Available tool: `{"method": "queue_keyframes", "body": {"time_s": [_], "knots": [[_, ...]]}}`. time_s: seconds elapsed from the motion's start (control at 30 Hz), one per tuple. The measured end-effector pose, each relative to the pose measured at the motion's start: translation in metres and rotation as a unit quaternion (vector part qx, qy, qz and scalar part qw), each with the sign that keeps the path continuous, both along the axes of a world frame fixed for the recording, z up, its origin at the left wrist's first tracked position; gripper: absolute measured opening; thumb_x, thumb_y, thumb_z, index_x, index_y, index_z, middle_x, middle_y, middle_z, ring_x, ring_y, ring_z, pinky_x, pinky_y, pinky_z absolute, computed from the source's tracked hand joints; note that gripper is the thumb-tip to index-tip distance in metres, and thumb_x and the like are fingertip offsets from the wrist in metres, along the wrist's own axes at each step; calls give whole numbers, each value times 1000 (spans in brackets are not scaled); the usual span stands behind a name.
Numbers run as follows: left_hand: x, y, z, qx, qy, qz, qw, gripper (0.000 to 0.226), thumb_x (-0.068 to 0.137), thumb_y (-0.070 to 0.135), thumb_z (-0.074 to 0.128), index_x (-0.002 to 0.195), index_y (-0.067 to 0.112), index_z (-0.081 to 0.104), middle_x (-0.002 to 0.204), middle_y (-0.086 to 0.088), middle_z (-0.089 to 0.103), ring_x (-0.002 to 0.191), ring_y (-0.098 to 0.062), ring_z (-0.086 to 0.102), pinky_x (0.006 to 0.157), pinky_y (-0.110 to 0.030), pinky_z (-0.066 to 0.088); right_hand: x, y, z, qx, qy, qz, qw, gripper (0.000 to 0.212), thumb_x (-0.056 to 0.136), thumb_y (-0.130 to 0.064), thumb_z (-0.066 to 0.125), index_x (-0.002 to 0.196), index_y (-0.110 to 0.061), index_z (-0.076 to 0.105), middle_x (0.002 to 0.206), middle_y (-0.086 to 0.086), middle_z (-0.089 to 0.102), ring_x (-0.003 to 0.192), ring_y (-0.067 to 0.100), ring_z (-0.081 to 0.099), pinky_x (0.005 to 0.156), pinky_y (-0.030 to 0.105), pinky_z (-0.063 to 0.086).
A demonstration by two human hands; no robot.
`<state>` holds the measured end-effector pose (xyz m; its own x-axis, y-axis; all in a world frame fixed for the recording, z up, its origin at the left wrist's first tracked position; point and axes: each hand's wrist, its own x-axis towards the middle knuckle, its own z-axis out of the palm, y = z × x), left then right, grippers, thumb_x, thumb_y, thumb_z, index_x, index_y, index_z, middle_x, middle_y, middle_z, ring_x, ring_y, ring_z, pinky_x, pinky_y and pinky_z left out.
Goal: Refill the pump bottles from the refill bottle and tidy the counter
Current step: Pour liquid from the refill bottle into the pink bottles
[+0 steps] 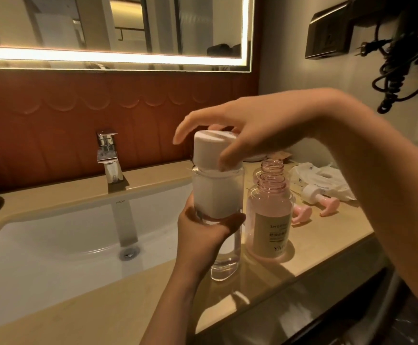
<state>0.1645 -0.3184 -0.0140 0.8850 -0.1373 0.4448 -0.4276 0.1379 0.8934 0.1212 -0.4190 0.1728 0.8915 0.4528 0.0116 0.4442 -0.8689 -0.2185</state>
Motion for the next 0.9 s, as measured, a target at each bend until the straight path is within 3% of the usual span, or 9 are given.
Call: {"method": "queue_keyframes", "body": {"time_s": [0.07,0.17,0.27,0.37,0.47,0.6,0.67,0.77,0.9], "knots": [[1,-1,-1,0,3,0,1000,59,62,9,83,99,37,47,98,10,59,88,-10,59,60,-16,54,-2,3,0,41,-17,5,999,56,87,-43,57,137,-44,32,148,-22,27,119,-7,28,82,6,23],[1,-2,0,6,3,1,1000,58,63,10,82,96,38,44,97,13,56,87,-8,58,63,-15,54,1,13,-6,6,-105,-63,992,68,80,-67,45,140,-37,32,149,-9,31,127,11,37,90,24,31],[1,-3,1,-2,3,9,1000,56,62,14,82,96,39,45,96,16,55,86,-4,58,62,-13,53,7,24,-20,-78,-208,-135,966,77,75,-79,40,132,-27,41,125,1,47,100,18,49,70,25,40],[-1,0,2,0,-12,7,1000,58,53,33,80,99,41,46,95,19,57,85,8,58,59,-12,50,11,28,-29,-77,-293,-159,940,67,77,-74,48,117,-20,48,94,-4,48,79,13,47,53,20,32],[-2,1,1,0,-13,4,1000,63,47,40,76,103,41,47,98,19,59,89,3,59,63,-13,51,13,23,-29,-11,-267,-121,956,47,81,-58,61,103,-18,54,93,-4,56,79,11,52,54,17,36],[0,0,1,7,-11,-5,1000,60,54,29,80,102,39,47,100,15,59,92,-6,59,65,-17,53,7,14,-21,41,-170,-63,983,33,86,-35,63,115,-21,56,117,-3,58,97,9,52,63,10,38],[1,0,0,6,-7,-10,1000,60,56,23,82,103,37,47,100,13,59,92,-9,60,66,-19,54,7,10,-20,40,-131,-52,989,43,88,-38,61,127,-26,48,133,-5,49,111,9,46,74,13,37],[1,-1,0,6,-4,4,1000,59,61,14,83,100,39,46,98,18,56,89,-5,58,65,-17,54,9,5,-24,44,-104,-69,991,62,85,-56,53,139,-31,36,145,-6,39,126,13,39,88,23,31],[1,0,0,15,-8,6,1000,66,51,32,80,107,37,46,103,14,58,95,-8,58,75,-30,57,14,1,-29,43,-129,-99,986,69,83,-64,48,140,-27,37,134,-1,48,103,11,42,73,20,38]]}}
